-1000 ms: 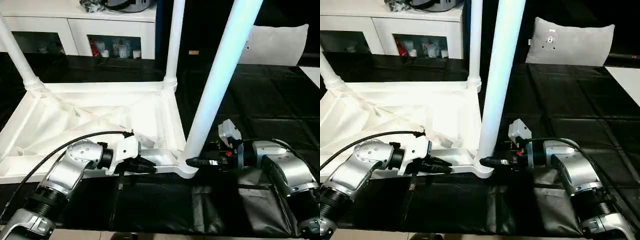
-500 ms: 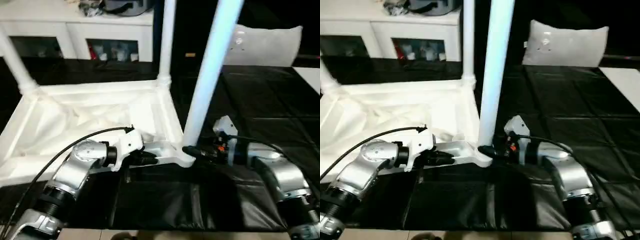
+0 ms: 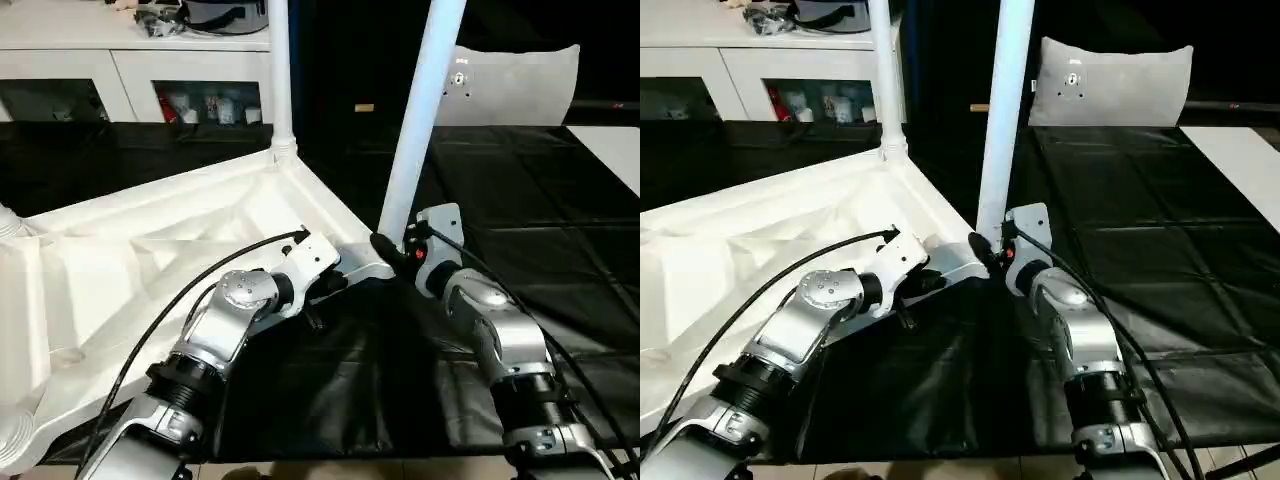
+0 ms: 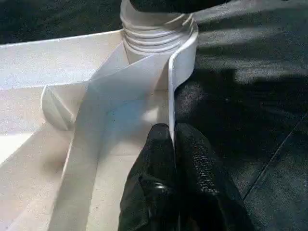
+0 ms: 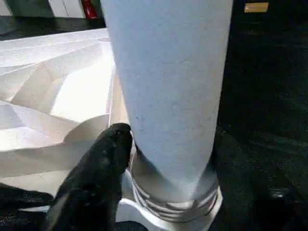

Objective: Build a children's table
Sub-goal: Rotate leg to tighten

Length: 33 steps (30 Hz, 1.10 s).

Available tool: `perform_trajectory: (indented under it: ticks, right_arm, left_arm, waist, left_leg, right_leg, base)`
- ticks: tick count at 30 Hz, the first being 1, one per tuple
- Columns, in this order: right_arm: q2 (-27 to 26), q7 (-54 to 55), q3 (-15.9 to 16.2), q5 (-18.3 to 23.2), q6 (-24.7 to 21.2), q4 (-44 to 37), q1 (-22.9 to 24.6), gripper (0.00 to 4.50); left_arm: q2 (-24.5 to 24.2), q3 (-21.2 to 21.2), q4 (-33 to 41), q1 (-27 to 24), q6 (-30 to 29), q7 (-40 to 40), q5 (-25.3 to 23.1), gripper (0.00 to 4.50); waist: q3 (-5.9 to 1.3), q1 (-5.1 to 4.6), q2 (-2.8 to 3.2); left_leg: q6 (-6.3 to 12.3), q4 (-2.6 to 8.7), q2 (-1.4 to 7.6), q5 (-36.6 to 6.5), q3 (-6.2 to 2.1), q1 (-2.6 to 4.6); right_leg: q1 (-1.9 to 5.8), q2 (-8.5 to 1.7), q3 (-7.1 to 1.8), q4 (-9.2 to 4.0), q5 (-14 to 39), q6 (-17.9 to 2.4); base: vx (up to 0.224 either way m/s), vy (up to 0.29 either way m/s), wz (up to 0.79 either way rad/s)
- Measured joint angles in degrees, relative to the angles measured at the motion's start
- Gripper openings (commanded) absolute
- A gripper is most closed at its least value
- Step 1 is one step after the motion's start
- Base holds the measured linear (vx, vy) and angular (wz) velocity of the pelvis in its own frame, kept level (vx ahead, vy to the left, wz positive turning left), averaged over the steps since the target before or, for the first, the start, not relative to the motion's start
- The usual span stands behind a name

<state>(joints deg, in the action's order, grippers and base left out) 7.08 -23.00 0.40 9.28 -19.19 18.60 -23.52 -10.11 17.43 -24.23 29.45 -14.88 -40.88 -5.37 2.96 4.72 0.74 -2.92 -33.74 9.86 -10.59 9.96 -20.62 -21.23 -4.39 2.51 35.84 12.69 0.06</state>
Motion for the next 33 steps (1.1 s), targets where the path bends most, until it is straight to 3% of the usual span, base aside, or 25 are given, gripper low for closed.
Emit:
perform_trajectory:
  ticks: [5,8,14,21,27,29,33]
  right_arm:
    - [2.8,-6.0,0.0,2.2,2.3,-2.5,2.9,3.62]
    - [5.5,-13.2,0.8,3.6,3.7,-2.6,5.5,3.88]
    - [12.8,-22.2,1.0,4.2,6.0,-2.2,5.2,4.41]
    - [18.5,-32.4,1.9,4.7,7.4,-2.1,4.2,4.48]
    - [18.6,-35.0,3.4,5.0,8.2,-3.3,5.3,4.48]
    - [18.5,-35.3,4.0,5.6,8.1,-4.0,5.9,4.50]
    - [18.5,-36.0,4.3,5.9,8.2,-4.6,6.0,4.50]
  left_arm:
    - [-2.7,1.2,0.8,0.1,1.9,-1.0,0.0,0.00]
    - [-5.7,0.9,0.7,0.1,4.4,-2.7,-0.1,0.00]
    - [-10.2,0.9,0.8,-0.2,8.5,-8.7,0.2,0.00]
    - [-16.0,1.9,1.0,-1.0,14.6,-17.4,1.6,0.00]
    - [-15.6,1.5,1.2,-1.3,13.4,-15.5,1.4,0.00]
    - [-15.5,1.4,1.1,-1.4,13.4,-15.1,1.4,0.44]
    - [-15.7,1.4,0.5,-1.8,12.7,-14.4,0.5,0.61]
  waist:
    - [0.04,0.19,-0.07]
    - [0.10,-0.25,-0.09]
    - [0.10,0.26,-0.07]
    - [0.11,0.54,-0.12]
    - [0.10,0.73,-0.12]
    - [0.13,0.68,-0.07]
    - [0.13,0.49,-0.06]
  left_leg:
    - [0.00,0.00,0.00,0.0,0.00,-0.46]
    - [0.01,0.00,0.09,0.0,0.00,-0.70]
    - [0.04,-0.03,0.10,0.0,0.02,-0.81]
    - [0.06,-0.03,0.10,0.0,0.02,-0.82]
    - [0.09,-0.07,0.09,0.1,0.05,-0.75]
    - [0.09,-0.07,0.09,0.1,0.06,-0.72]
    - [0.08,-0.06,0.09,0.1,0.06,-0.67]
  right_leg:
    - [-0.41,0.01,-0.01,-0.04,0.0,0.0]
    - [-0.72,0.13,0.00,-0.01,0.0,0.0]
    - [-0.75,0.13,0.01,-0.16,0.0,0.0]
    - [-0.73,0.11,0.03,-0.17,0.0,0.0]
    - [-0.66,0.07,0.03,-0.12,-0.1,-0.1]
    - [-0.65,0.07,0.01,-0.11,-0.1,-0.2]
    - [-0.64,0.07,0.00,-0.10,-0.1,-0.2]
  base:
    - [0.000,0.000,0.00]
    - [0.000,0.000,0.00]
    - [0.000,0.000,0.00]
    - [0.000,0.000,0.00]
    - [0.000,0.000,0.00]
    - [0.000,0.000,0.00]
    - [0.000,0.000,0.00]
